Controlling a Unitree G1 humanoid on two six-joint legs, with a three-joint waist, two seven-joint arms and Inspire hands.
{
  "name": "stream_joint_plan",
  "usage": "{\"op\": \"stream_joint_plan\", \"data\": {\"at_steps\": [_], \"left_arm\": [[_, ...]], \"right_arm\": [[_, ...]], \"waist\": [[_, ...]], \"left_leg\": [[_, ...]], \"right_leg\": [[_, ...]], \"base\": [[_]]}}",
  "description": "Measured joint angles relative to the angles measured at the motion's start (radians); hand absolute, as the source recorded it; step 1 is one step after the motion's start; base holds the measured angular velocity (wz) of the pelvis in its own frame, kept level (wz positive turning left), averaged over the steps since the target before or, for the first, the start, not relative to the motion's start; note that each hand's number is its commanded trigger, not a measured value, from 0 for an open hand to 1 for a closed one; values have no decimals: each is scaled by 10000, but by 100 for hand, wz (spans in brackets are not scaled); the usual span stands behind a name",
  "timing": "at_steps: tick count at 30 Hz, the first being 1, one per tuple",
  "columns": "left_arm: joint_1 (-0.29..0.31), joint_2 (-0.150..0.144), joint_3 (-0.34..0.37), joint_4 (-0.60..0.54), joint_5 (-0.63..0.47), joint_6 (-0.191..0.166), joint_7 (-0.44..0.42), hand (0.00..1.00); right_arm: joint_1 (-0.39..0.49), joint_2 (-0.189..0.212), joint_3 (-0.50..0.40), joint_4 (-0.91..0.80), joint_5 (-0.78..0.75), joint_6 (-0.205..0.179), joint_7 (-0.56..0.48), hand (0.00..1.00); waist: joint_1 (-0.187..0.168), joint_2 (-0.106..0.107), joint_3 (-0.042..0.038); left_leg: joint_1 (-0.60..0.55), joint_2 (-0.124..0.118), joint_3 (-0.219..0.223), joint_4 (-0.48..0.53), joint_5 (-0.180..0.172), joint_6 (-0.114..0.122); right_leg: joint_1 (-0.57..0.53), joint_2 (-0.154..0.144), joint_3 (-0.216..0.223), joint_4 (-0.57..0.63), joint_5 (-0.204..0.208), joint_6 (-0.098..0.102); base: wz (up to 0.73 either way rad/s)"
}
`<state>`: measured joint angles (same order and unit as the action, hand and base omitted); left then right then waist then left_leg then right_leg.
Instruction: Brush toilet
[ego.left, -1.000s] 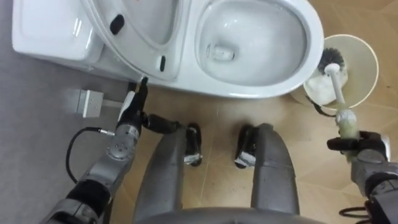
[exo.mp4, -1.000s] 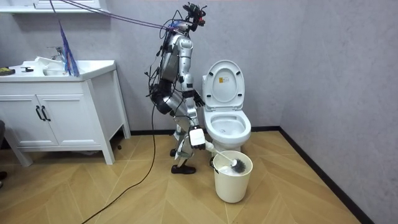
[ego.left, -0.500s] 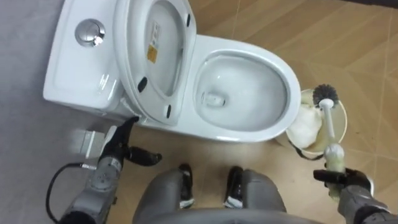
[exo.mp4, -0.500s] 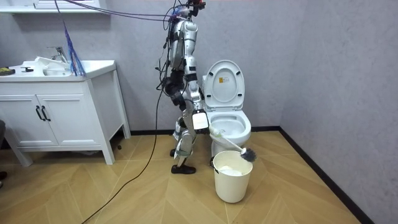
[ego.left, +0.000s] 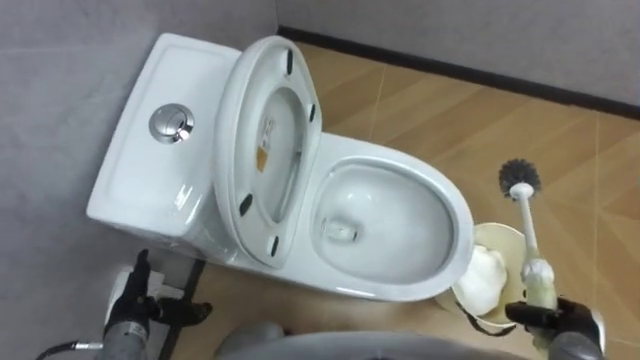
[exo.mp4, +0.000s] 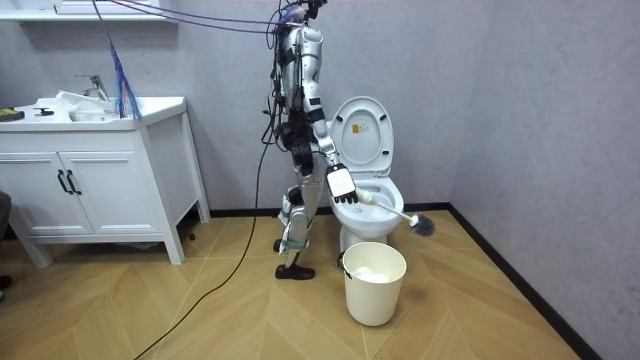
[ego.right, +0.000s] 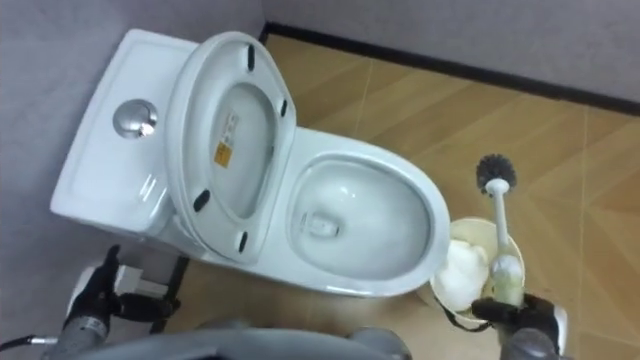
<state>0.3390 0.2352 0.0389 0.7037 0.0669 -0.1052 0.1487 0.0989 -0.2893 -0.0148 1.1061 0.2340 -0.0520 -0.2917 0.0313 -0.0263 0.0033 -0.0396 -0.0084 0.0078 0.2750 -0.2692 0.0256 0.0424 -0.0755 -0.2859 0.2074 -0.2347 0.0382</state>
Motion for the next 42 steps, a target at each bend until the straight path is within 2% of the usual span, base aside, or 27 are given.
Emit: {"op": "stream_joint_plan", "data": {"at_steps": [3, 8, 9, 11, 13, 15, 18, 20, 23, 25, 30, 33, 36, 39, 40, 42], "left_arm": [[390, -280, 411, -318, 558, -98, 119, 0], [679, -419, 408, -655, 1258, -105, 419, 0], [774, -499, 424, -906, 1568, -118, 544, 0], [910, -666, 514, -1480, 2108, -165, 766, 0], [1042, -893, 809, -2065, 2588, -401, 1154, 0], [1080, -959, 844, -2228, 2899, -514, 1520, 0], [1312, -1012, 833, -3497, 3842, -559, 2126, 0], [1331, -1017, 813, -3980, 4092, -589, 2485, 0], [1327, -1017, 801, -4856, 4472, -593, 2891, 0], [1282, -992, 560, -5557, 4612, -694, 3279, 0], [833, -975, 267, -5749, 5391, -788, 3803, 0], [528, -970, 238, -5747, 6242, -787, 3913, 0], [312, -896, 215, -5756, 6884, -783, 3912, 0], [-3, -863, 146, -5756, 7463, -776, 3912, 0], [-115, -859, 113, -5747, 7586, -777, 3914, 0], [-247, -790, -121, -5721, 7606, -766, 3923, 0]], "right_arm": [[41, 162, -67, -513, -700, -61, -142, 100], [30, 383, -43, -837, -1437, -139, -142, 100], [36, 408, -26, -861, -1709, -221, -163, 100], [133, 435, 58, -843, -2238, -407, -204, 100], [316, 576, 139, -833, -2757, -633, -250, 100], [485, 595, 315, -694, -2858, -767, -246, 100], [672, 609, 460, -424, -2989, -825, -233, 100], [649, 655, 503, 0, -3164, -828, -231, 100], [892, 758, 496, 160, -3278, -1043, -245, 100], [911, 722, 499, 466, -3444, -1239, -252, 100], [1007, 719, 503, 599, -4418, -1285, -290, 100], [1056, 665, 502, 891, -4820, -1300, -325, 100], [1240, 599, 505, 1182, -5153, -1211, -305, 100], [1263, 546, 304, 1269, -5706, -1197, -238, 100], [1264, 511, 303, 1258, -5926, -1198, -239, 100], [1275, 488, 299, 1177, -6136, -1136, -222, 100]], "waist": [[97, -75, -19], [418, -138, -4], [556, -142, 4], [579, -187, 21], [680, -220, 0], [849, -226, -1], [897, -230, -6], [940, -231, -18], [869, -235, -23], [804, -230, -24], [623, -183, -26], [425, -134, -56], [227, -79, -135], [12, -15, -128], [-27, -64, -97], [-69, -80, -85]], "left_leg": [[210, -34, -134, -126, 12, -15], [376, -49, -417, -230, 45, -66], [396, -56, -463, -228, 46, -68], [414, -74, -634, -228, 56, -84], [442, -67, -718, -228, 73, -113], [484, -69, -813, -227, 78, -122], [461, -87, -977, -228, 81, -127], [444, -94, -1054, -225, 81, -127], [345, -193, -1235, -205, 120, -144], [349, -203, -1234, -203, 133, -139], [257, -201, -1190, -165, 134, -140], [146, -205, -1176, -151, 134, -140], [170, -203, -1142, -149, 134, -140], [163, -183, -1048, -153, 134, -140], [184, -170, -970, -153, 134, -140], [222, -157, -926, -169, 135, -140]], "right_leg": [[284, 19, -108, -248, 2, 2], [536, 51, -226, -379, 2, 2], [588, 57, -263, -409, 2, 2], [686, 56, -489, -406, 2, 2], [801, 75, -668, -410, 2, 2], [929, 78, -801, -414, 2, 2], [977, 80, -829, -445, 2, 2], [1033, 77, -840, -574, 2, 2], [1038, 72, -894, -589, 2, 2], [995, 68, -756, -591, 1, 2], [899, 71, -758, -591, 1, 2], [784, 65, -740, -587, 1, 2], [784, 55, -716, -580, 1, 2], [753, 58, -703, -580, 1, 2], [743, 58, -636, -581, 1, 2], [771, 65, -582, -580, 1, 2]], "base": [[11], [15], [20], [31], [30], [16], [21], [7], [10], [6], [-3], [-1], [-4], [-9], [-17], [-18]]}}
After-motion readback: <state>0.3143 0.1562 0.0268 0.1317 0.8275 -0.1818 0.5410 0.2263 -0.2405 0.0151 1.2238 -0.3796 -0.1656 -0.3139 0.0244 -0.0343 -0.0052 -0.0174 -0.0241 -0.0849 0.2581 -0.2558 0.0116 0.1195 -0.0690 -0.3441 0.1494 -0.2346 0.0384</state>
